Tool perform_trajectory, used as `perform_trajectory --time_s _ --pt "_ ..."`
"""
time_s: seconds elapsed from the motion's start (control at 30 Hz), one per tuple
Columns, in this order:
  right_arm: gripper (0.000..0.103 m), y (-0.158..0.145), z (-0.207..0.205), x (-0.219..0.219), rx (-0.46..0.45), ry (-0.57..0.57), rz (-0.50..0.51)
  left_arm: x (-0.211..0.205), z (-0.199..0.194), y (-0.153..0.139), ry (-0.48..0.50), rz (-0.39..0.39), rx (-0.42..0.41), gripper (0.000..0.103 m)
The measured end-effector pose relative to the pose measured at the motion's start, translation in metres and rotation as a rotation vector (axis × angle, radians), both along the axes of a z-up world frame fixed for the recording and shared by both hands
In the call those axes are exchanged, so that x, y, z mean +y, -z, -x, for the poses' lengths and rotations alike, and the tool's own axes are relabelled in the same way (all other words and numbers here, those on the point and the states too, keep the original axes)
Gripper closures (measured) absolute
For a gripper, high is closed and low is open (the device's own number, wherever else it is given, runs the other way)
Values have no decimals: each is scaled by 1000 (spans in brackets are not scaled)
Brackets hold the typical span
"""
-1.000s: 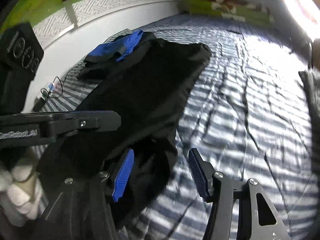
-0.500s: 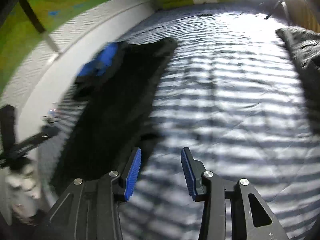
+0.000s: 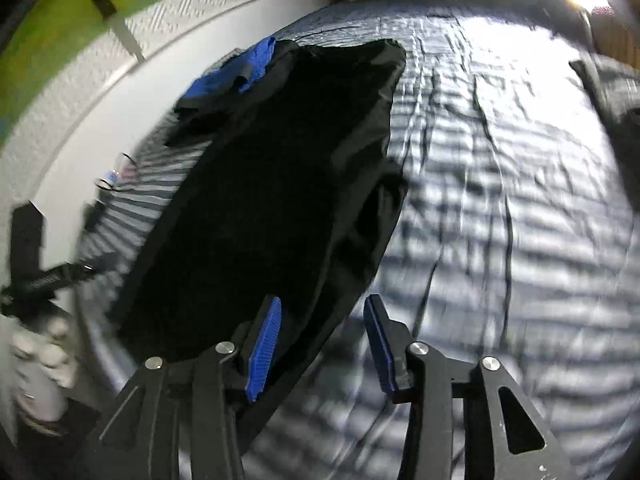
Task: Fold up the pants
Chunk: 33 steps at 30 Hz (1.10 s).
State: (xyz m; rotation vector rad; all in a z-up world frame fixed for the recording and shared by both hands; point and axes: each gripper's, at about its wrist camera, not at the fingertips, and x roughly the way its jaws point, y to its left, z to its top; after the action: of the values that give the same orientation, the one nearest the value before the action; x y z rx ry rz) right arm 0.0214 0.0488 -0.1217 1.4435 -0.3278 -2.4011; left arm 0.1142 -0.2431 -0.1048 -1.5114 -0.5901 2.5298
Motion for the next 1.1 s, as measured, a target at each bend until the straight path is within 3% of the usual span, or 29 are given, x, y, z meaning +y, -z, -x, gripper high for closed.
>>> perform_trajectory --time_s 0.23,0.47,0.6,0.67,0.73,0.83,1.1 --pt "58 14 -44 -12 -153 -13 136 35 -12 -8 83 80 32 44" --pt "62 -8 -55 -16 -98 10 140 33 -16 -8 66 66 27 54" --pt "64 1 -50 -33 -137 -22 98 36 -15 -5 88 54 13 56" --pt "68 11 -47 -40 -173 -27 60 38 -14 -2 93 49 1 62" --pt "91 17 -48 -40 -187 -25 60 40 -14 0 93 55 -9 83" --pt "99 16 -50 -33 -194 -27 113 41 -15 1 90 58 -21 97" --pt "99 -7 -57 -6 -155 -20 165 47 -35 -10 99 21 6 101"
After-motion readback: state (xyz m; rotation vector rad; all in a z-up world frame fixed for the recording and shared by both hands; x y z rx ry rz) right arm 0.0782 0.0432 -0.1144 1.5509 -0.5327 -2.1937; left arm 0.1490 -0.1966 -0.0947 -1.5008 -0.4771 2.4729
